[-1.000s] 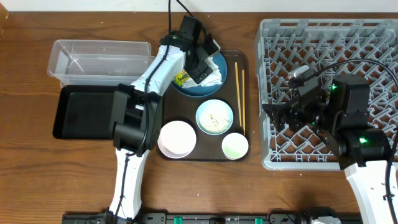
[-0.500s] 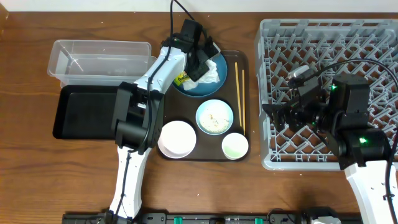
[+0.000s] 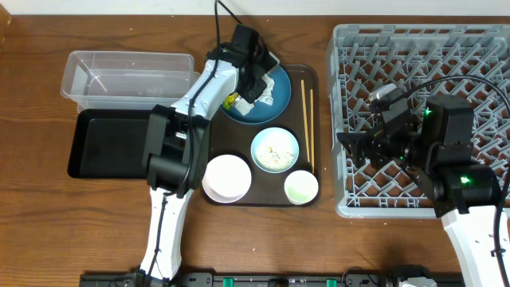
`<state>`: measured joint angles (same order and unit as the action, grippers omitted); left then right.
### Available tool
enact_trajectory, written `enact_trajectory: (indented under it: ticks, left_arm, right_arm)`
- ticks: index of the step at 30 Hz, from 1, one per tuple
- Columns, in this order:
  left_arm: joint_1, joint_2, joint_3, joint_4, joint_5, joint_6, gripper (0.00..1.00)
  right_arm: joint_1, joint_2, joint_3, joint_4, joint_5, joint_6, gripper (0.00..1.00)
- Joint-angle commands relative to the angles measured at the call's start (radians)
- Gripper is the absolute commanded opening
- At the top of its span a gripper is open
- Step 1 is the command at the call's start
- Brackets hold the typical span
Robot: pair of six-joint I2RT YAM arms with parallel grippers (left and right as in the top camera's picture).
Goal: Sort waste into correct bins and load items into the dishwasher rack
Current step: 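Carry the wrapper and tissue left and drop them into the clear bin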
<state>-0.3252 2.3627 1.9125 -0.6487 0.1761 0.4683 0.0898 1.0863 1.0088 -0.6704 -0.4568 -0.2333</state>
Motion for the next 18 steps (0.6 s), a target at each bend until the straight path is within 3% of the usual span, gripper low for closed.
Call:
enact_trajectory:
  ticks: [1,9,18]
  left_arm:
    - [0.034,-0.130,0.010,-0.005,-0.009,-0.195,0.06]
    - [0.151,-0.325,0.010,-0.091,-0.009,-0.303,0.06]
    - [0.355,-0.341,-0.014,-0.150,-0.009,-0.443,0.06]
  right_arm:
    - [-0.004,0.000,0.020,-0.003,-0.011,0.009,0.94]
    - [-0.004,0.001,0.020,-0.002,-0.011,0.009,0.93]
    - [-0.004,0.001,0.020,-0.003,-0.011,0.009,0.92]
